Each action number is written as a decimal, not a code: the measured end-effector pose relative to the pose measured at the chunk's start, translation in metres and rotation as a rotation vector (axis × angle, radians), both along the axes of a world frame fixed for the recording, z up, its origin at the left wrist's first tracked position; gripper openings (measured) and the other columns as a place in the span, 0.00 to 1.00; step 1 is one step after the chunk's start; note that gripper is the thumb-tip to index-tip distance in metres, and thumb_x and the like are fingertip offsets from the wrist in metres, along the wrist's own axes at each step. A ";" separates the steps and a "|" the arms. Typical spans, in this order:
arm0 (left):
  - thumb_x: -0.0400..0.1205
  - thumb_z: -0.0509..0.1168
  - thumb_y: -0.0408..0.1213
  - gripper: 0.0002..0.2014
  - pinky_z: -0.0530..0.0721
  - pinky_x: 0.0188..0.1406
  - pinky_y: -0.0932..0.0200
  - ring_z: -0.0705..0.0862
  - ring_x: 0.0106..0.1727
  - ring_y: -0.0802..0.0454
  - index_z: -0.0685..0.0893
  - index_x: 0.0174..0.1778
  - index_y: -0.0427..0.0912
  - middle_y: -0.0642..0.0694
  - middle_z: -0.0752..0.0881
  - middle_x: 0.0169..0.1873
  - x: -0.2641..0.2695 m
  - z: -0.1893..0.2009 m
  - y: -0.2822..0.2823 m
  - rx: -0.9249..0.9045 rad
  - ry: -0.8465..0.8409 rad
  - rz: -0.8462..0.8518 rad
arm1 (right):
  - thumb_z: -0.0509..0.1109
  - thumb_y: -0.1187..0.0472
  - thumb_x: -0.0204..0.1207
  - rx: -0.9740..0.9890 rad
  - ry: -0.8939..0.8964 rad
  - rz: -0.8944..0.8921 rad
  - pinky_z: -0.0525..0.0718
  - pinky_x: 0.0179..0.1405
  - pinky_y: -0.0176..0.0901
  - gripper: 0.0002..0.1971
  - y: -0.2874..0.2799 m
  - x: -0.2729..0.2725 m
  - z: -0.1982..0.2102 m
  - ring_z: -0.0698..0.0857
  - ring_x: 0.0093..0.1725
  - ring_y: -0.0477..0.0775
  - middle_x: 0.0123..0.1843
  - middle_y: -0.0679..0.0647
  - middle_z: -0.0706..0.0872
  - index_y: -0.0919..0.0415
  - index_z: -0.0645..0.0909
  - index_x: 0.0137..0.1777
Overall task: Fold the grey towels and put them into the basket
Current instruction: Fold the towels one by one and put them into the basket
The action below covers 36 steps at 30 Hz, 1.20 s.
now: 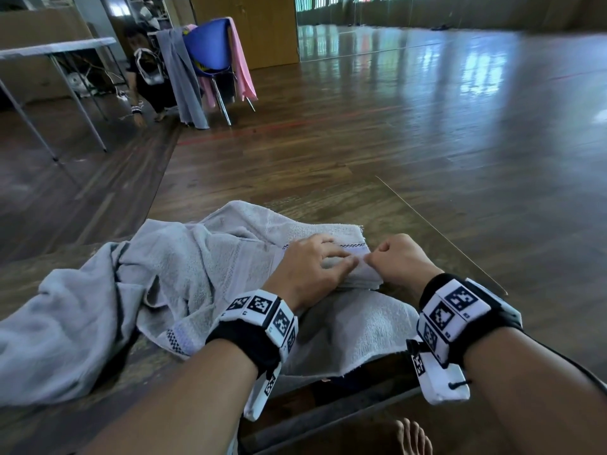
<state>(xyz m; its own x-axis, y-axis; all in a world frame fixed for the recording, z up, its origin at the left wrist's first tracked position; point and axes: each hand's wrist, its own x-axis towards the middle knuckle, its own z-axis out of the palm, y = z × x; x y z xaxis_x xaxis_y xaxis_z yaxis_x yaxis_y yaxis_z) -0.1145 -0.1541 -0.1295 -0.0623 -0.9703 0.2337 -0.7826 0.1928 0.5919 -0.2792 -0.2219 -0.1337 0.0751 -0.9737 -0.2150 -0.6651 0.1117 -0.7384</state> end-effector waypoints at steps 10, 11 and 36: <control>0.87 0.47 0.60 0.28 0.35 0.82 0.38 0.36 0.87 0.52 0.55 0.85 0.65 0.51 0.45 0.88 0.011 -0.031 -0.012 0.373 -0.277 0.168 | 0.65 0.57 0.81 -0.319 0.178 0.177 0.76 0.61 0.54 0.21 0.003 0.021 0.003 0.76 0.72 0.62 0.74 0.56 0.76 0.58 0.71 0.74; 0.86 0.47 0.61 0.29 0.35 0.82 0.38 0.36 0.87 0.53 0.54 0.85 0.66 0.51 0.44 0.88 0.011 -0.031 -0.012 0.372 -0.284 0.173 | 0.64 0.57 0.84 -0.292 0.151 0.282 0.73 0.72 0.56 0.24 0.001 0.024 -0.001 0.71 0.78 0.62 0.81 0.57 0.71 0.58 0.68 0.79; 0.82 0.49 0.62 0.36 0.44 0.82 0.32 0.43 0.88 0.43 0.68 0.80 0.41 0.46 0.61 0.85 0.031 -0.019 -0.022 0.340 -0.192 0.674 | 0.46 0.44 0.91 -0.001 0.285 0.525 0.40 0.87 0.51 0.33 -0.005 0.029 -0.017 0.40 0.90 0.56 0.91 0.46 0.37 0.50 0.39 0.91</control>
<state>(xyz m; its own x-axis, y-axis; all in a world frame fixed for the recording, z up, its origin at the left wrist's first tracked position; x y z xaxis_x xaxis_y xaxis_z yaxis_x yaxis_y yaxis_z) -0.0833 -0.1756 -0.1486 0.5574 -0.8294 -0.0387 -0.7611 -0.5290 0.3753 -0.2501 -0.2266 -0.1508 0.4860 -0.8222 -0.2963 -0.8032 -0.2865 -0.5223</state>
